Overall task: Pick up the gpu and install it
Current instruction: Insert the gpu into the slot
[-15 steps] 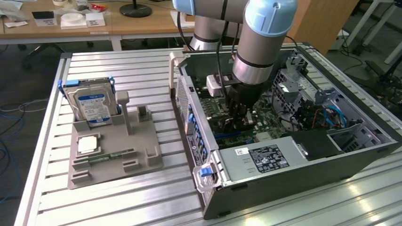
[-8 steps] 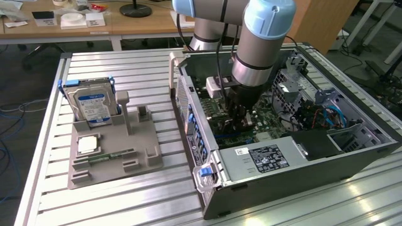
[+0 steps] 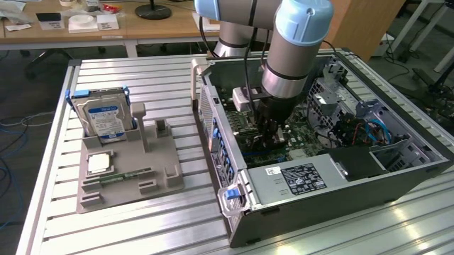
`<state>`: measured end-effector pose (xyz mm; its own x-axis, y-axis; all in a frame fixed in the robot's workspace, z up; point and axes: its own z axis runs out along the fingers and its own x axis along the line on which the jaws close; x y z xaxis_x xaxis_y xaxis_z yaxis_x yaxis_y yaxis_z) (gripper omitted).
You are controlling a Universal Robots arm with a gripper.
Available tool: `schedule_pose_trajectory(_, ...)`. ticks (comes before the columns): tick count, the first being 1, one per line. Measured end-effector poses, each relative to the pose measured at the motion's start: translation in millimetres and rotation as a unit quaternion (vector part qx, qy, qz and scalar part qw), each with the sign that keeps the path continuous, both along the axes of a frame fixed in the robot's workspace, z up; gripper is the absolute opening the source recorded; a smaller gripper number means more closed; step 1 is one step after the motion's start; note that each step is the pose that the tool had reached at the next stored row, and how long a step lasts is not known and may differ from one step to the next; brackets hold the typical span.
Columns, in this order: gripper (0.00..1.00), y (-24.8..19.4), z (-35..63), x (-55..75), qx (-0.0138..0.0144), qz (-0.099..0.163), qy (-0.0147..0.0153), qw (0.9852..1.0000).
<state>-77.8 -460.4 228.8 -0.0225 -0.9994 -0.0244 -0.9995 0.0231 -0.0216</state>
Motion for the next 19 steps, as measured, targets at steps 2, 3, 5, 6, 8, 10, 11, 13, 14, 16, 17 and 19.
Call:
schedule_pose_trajectory(2,0.28,0.0,-2.1,-1.3,-0.0002,0.000,-0.0002,1.0000)
schedule_pose_trajectory(3,0.28,-0.1,-3.6,-2.7,-0.0005,0.000,-0.0002,1.0000)
schedule_pose_trajectory(5,0.28,-0.2,-7.2,-4.6,-0.0007,0.001,-0.0007,1.0000)
schedule_pose_trajectory(6,0.28,-0.2,-7.8,-4.8,-0.0006,0.001,-0.0007,1.0000)
schedule_pose_trajectory(8,0.28,-0.1,-7.9,-5.3,-0.0001,0.000,0.0000,1.0000)
schedule_pose_trajectory(10,0.28,0.0,-7.9,-5.5,0.0000,0.000,0.0001,1.0000)
schedule_pose_trajectory(11,0.28,0.0,-7.9,-5.5,0.0000,0.000,0.0000,1.0000)
schedule_pose_trajectory(13,0.28,0.0,-7.9,-5.5,0.0000,0.000,0.0000,1.0000)
schedule_pose_trajectory(14,0.28,0.0,-7.9,-5.5,0.0000,0.000,0.0000,1.0000)
schedule_pose_trajectory(16,0.28,0.0,-7.9,-5.6,0.0000,0.000,0.0001,1.0000)
schedule_pose_trajectory(17,0.29,0.2,-8.7,-6.1,0.0009,-0.001,0.0000,1.0000)
schedule_pose_trajectory(19,0.35,0.1,-8.0,-5.7,0.0001,0.000,-0.0001,1.0000)
